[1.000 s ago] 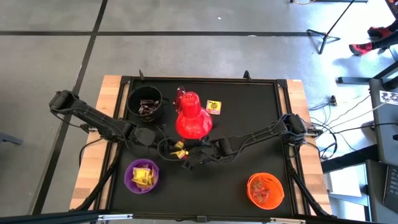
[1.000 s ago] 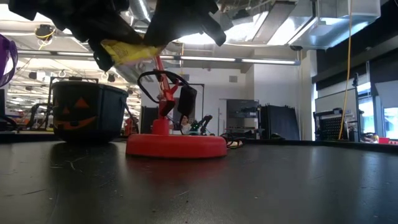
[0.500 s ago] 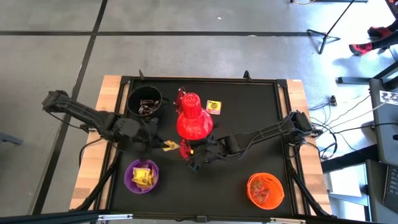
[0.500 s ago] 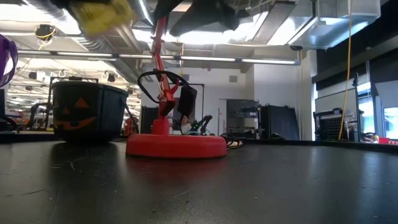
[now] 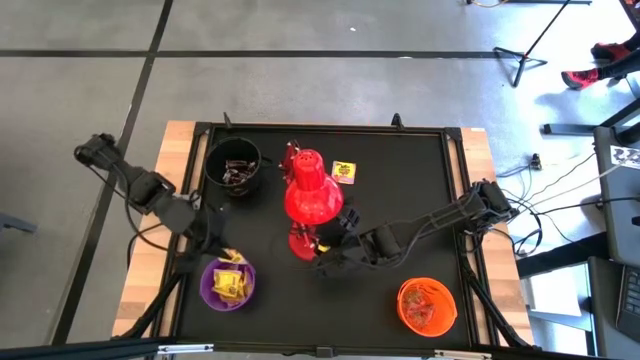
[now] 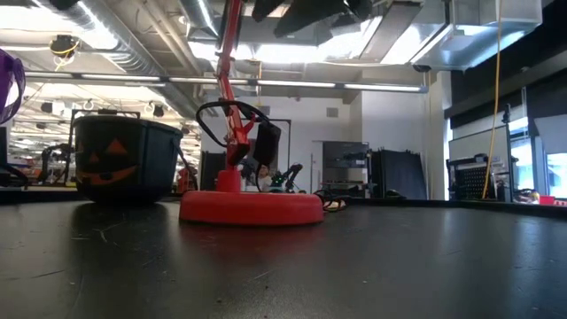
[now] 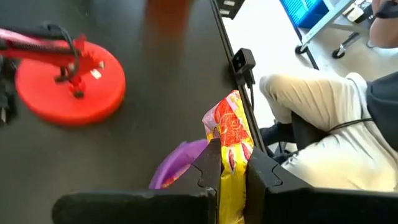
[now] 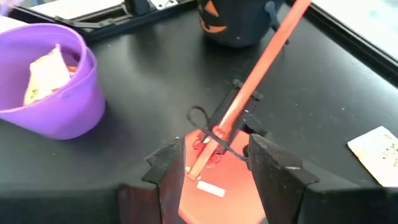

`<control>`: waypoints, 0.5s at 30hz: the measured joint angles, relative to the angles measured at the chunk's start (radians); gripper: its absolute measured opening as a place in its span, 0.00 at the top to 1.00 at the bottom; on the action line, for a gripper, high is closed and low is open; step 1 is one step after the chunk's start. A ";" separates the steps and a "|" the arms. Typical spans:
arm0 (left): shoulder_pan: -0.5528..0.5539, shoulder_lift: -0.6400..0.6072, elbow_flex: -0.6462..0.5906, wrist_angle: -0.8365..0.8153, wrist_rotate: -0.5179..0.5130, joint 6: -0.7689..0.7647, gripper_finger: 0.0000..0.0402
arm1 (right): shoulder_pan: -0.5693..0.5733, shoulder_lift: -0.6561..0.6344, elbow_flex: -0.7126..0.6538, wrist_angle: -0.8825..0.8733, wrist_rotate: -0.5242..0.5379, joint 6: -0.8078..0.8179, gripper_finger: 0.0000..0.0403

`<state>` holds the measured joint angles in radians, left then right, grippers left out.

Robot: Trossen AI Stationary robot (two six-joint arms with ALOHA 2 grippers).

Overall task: Organize candy in baskets
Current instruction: Put the yellow candy into the violet bucket

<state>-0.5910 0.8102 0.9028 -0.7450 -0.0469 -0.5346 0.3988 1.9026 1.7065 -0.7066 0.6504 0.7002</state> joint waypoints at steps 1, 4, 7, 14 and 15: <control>-0.013 0.001 0.000 -0.006 -0.006 -0.020 0.95 | 0.000 0.000 0.000 -0.005 0.006 0.001 0.57; -0.045 0.015 0.000 -0.017 -0.017 -0.068 0.95 | 0.000 0.000 0.000 -0.006 0.016 0.001 0.57; -0.075 0.042 0.000 -0.022 -0.020 -0.090 0.93 | 0.000 0.000 0.000 -0.010 0.016 0.001 0.57; -0.138 0.137 0.000 -0.021 -0.001 -0.099 0.81 | 0.000 0.000 0.000 -0.029 0.016 0.001 0.57; -0.144 0.149 0.000 -0.019 0.006 -0.102 0.78 | 0.000 0.000 0.000 -0.036 0.016 0.001 0.57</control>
<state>-0.7347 0.9595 0.9028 -0.7642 -0.0410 -0.6370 0.3988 1.9026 1.7065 -0.7427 0.6666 0.7013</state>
